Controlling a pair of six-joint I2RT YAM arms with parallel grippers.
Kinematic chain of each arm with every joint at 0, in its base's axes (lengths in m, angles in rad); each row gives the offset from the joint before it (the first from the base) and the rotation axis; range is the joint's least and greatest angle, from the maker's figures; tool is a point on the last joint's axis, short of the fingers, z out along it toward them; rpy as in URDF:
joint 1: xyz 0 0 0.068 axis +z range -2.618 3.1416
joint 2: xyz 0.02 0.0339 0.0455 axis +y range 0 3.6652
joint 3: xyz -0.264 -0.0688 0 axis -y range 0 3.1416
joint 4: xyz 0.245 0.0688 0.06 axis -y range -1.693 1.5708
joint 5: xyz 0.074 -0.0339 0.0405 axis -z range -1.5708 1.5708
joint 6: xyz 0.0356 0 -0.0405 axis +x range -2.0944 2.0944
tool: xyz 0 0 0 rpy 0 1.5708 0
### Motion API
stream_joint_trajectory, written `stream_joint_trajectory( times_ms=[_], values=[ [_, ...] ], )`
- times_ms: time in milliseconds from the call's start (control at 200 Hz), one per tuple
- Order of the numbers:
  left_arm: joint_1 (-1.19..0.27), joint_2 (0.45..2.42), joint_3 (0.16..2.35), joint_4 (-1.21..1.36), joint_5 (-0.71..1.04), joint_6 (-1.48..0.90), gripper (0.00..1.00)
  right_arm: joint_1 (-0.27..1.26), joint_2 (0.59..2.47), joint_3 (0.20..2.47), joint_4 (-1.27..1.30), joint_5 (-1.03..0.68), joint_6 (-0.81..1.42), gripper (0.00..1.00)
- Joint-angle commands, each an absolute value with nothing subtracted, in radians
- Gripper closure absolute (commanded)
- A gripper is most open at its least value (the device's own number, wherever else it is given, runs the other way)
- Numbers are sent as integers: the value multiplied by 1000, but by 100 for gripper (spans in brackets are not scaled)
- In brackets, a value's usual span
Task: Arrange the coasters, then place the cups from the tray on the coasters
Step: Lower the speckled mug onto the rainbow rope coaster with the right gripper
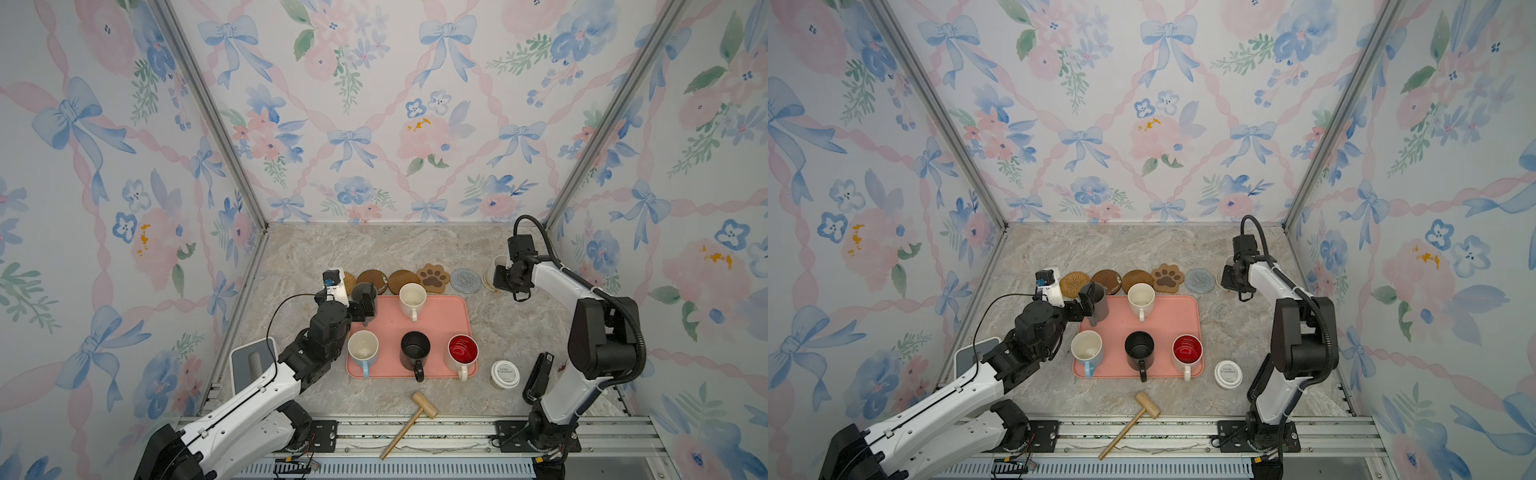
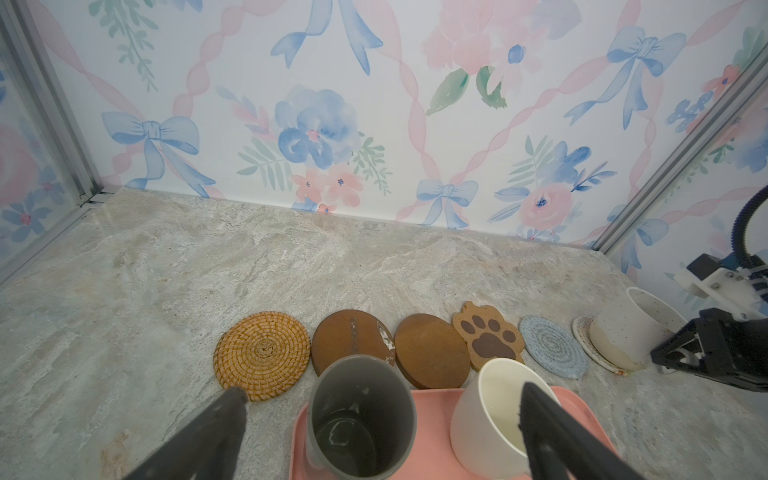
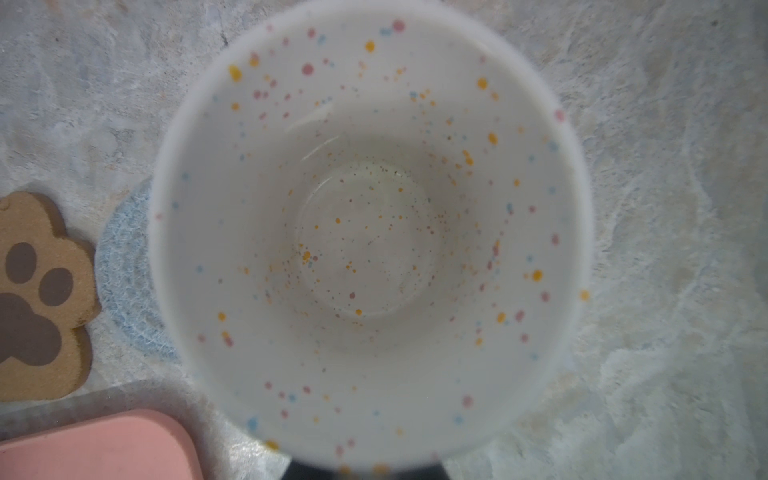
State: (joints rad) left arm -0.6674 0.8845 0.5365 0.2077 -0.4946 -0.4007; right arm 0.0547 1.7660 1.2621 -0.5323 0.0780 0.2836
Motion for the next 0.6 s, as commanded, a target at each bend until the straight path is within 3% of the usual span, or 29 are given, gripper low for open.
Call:
stream_joint_trajectory(
  times_ms=[0, 210, 595],
  values=[
    [-666, 880, 537, 195, -509, -396, 2, 48, 1757, 1278, -480, 66, 286, 98],
    [-666, 877, 534, 193, -510, -395, 2, 48, 1743, 1255, -472, 59, 288, 79],
    [-665, 868, 532, 188, -513, -395, 2, 49, 1724, 1232, -467, 52, 297, 56]
  ],
)
